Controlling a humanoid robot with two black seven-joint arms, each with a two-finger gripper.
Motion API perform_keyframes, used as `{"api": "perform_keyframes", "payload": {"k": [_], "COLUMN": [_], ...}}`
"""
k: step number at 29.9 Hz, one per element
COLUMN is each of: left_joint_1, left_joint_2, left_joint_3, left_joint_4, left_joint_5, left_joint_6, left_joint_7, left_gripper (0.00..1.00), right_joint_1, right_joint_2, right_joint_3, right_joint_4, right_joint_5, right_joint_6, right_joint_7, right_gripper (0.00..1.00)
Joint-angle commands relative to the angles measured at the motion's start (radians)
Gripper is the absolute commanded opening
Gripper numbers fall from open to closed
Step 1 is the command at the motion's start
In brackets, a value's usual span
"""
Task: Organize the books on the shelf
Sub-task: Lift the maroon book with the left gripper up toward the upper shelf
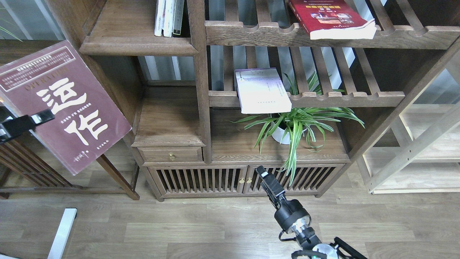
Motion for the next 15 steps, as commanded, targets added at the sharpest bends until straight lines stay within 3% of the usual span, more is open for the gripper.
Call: {"api": "perform_keyframes", "payload": {"k": [1,12,15], "left_joint_1": [0.002,0.000,0.000], "left_joint_2": [0.022,0.026,0.023], "left_joint_3": [-0.027,-0.175,-0.227], "left_joint_4": [-0.013,-0.042,-0.102], "left_joint_5": [0.055,0.180,0.180], "left_joint_6": [0.000,0.000,0.000], "left_joint_7": [0.000,0.000,0.000], "left_gripper": [0.02,0.02,0.02], "right_joint_1": [0.029,0.050,0.065], "right_joint_2": [0.000,0.000,0.000], "right_joint_3": [-0.002,0.001,0.001], "right_joint_4": [-0.008,-0.023,-0.031], "right_joint_5": [0.002,0.006,0.008], "right_joint_6": [-0.008,-0.010,-0.010], "right_joint_7": [-0.001,-0.001,-0.001], "right_gripper": [0.99,0.99,0.99]}}
